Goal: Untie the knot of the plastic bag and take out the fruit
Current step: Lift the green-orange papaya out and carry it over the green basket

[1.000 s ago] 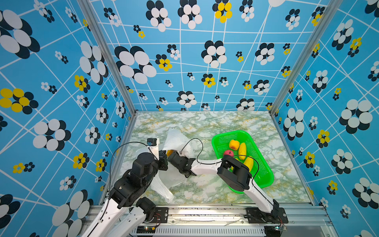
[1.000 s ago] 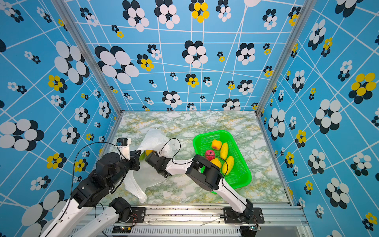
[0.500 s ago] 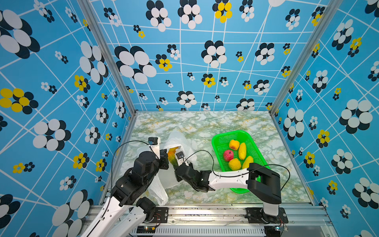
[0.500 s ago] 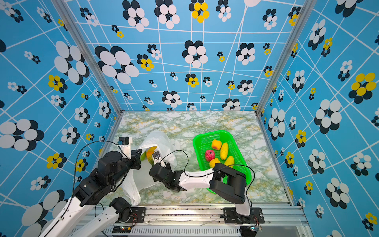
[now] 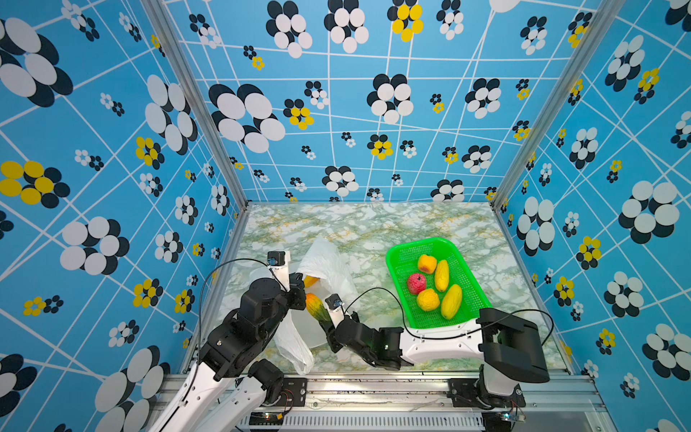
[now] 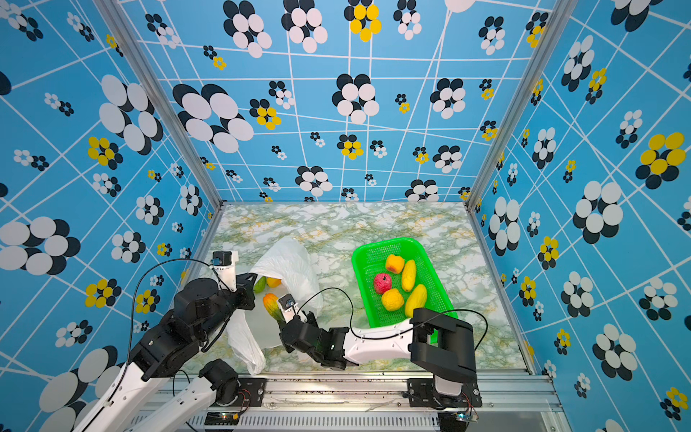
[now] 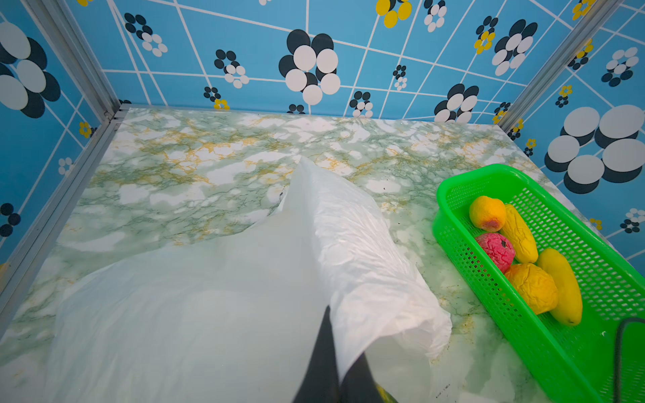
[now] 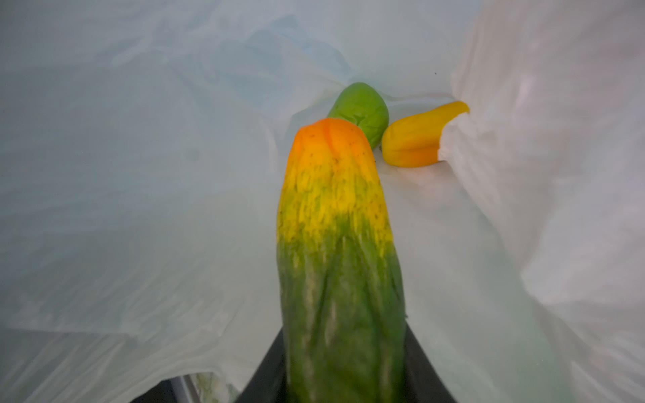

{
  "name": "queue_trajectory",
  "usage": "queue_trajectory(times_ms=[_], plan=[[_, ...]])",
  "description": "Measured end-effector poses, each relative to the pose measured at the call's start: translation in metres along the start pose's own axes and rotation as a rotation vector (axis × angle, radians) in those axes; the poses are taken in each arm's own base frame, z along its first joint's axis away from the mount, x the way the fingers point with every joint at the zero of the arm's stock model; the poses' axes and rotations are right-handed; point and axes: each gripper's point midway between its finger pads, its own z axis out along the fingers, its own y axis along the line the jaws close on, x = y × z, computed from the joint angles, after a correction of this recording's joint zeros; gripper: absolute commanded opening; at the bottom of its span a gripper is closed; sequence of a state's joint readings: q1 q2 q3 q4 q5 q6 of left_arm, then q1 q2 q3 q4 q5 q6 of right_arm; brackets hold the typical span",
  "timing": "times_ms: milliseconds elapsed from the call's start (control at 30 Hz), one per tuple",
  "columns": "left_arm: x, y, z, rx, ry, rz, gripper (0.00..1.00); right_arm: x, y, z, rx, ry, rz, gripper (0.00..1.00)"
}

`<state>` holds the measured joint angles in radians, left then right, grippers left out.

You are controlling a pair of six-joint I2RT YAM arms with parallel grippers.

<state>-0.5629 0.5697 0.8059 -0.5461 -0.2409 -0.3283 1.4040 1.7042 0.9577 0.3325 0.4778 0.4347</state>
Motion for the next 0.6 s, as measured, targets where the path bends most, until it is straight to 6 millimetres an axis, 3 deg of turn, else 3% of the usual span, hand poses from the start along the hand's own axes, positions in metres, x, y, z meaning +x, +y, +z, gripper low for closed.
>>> queue_trajectory(times_ms=[100, 267, 600], plan=[[0.000, 0.000, 0.000, -0.003, 0.000, 0.000, 0.00, -0.018, -0.003, -0.027, -0.010, -0.059, 0.002, 0.20], [0.000, 0.001, 0.000, -0.003, 0.001, 0.000, 0.00, -0.042, -0.040, -0.069, 0.064, -0.162, 0.019, 0.22], [0.000, 0.002, 0.000, -0.014, -0.003, 0.000, 0.00, -0.055, -0.119, -0.132, 0.296, -0.276, 0.039, 0.23]])
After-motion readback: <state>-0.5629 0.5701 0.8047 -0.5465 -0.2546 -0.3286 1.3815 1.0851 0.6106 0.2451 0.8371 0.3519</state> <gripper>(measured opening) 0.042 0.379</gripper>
